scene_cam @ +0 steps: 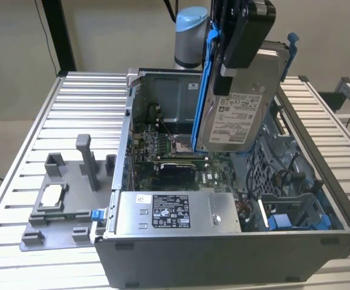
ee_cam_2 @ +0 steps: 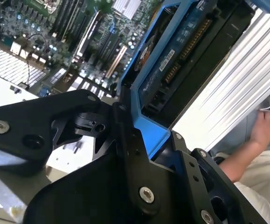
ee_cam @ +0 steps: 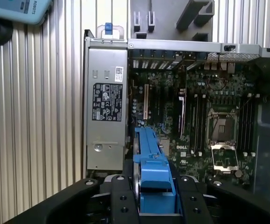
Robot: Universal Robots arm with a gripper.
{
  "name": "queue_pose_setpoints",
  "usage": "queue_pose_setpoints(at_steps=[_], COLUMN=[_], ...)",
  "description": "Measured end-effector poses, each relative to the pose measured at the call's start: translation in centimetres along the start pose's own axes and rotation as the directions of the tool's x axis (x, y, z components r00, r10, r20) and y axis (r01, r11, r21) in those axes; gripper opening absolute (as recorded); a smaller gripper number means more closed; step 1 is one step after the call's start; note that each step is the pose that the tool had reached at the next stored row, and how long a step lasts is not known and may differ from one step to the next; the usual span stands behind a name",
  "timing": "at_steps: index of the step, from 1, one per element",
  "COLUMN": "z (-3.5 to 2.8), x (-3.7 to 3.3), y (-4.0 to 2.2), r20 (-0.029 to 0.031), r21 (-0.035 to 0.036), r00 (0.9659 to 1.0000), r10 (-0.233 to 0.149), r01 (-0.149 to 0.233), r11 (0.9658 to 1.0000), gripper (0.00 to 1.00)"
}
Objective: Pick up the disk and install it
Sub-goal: 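Pick up the disk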
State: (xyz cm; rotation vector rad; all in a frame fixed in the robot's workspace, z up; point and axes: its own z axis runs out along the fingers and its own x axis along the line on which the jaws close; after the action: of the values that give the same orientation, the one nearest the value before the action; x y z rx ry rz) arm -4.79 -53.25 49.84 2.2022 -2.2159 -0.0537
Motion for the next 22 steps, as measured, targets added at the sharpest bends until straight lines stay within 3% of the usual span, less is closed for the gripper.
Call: queue_pose_setpoints(at_steps=[10, 22], z=[-0.09, -0.15], x=[1.18, 2.84], y=[-2.00, -3.02], r20=[0.0010, 0.0012], r21=[0.0000, 0.0000], r00=[1.0000, 1.0000], r10=[0.000, 0.006], r01=[0.000, -0.006], r11=[1.0000, 1.0000], gripper=[0.00, 0.00])
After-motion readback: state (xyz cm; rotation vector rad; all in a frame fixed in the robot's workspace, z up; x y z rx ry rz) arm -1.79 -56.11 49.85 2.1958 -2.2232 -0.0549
